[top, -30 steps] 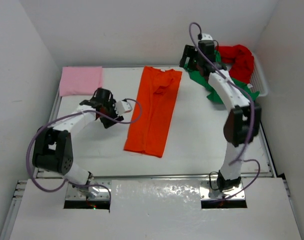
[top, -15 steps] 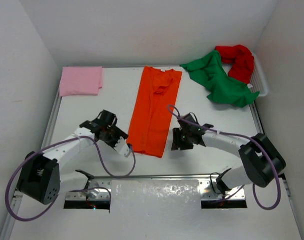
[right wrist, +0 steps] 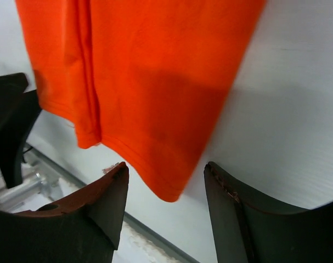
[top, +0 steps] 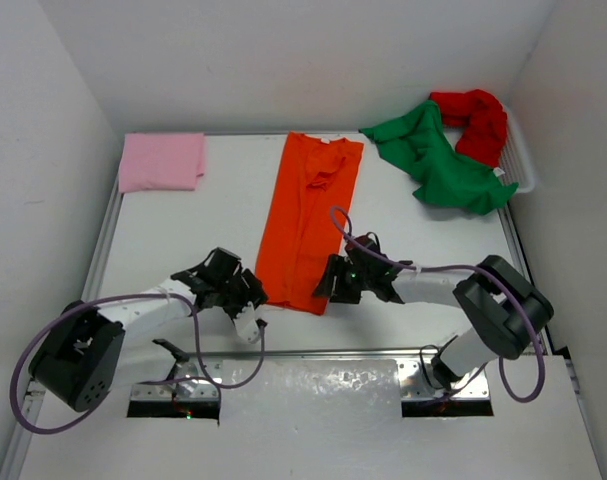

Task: Fold and stack the t-shirts
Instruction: Grab the bottom of the folded rectangular tshirt with both arms

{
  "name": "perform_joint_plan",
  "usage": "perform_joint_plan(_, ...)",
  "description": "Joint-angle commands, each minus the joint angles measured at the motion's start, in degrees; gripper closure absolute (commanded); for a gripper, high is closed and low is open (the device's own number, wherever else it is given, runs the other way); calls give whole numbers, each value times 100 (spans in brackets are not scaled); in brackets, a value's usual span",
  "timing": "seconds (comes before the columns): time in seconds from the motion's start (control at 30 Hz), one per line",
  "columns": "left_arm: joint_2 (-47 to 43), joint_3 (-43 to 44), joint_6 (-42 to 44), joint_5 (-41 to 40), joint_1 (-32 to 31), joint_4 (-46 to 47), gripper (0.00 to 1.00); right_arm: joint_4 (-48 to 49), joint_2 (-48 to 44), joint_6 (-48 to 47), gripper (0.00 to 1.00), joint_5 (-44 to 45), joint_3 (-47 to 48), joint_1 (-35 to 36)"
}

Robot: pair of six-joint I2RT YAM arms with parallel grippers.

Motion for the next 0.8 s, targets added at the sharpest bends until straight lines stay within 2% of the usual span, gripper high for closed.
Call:
perform_joint_plan(0.0,105,-205,111,245,-124,659,47,166,234,236,43,-106,-3,114)
perform_joint_plan(0.03,175,-223,111,219,-124,721,52,139,243,236,43,-106,58,140)
perform_joint_plan(0.07,210,-240,94,201,-133,835,64,113,260,227,44,-106,68,149)
perform_joint_plan(0.1,237,-249,94,175,-133,871,69,95,295,219,45,-123,85,158)
perform_joint_plan(0.17,290,-267,163,104,-133,801,76,182,461,184,55,-202,112,158)
perform_joint_plan(0.2,290,-267,190,130,-142,766,81,244,532,192,68,-281,112,141)
perform_joint_plan(0.23,281,-250,182,174,-142,713,85,296,603,192,72,-317,112,123)
perform_joint_plan(0.27,272,-188,147,227,-142,600,98,349,664,183,77,-334,103,114)
perform_joint_plan(0.3,255,-153,-45,288,-168,555,100,498,708,209,83,-343,68,106)
perform_joint_plan(0.33,237,-101,-186,385,-186,511,100,560,709,227,89,-343,-10,79)
perform_joint_plan(0.37,194,39,-353,429,-229,371,100,604,700,219,100,-343,-37,62)
perform_joint_plan(0.57,26,234,-1610,579,-704,115,100,-26,217,-325,100,-238,-292,-219)
perform_joint_plan(0.77,-123,120,-3243,579,-1459,588,100,-739,-494,-923,100,-334,-749,-527)
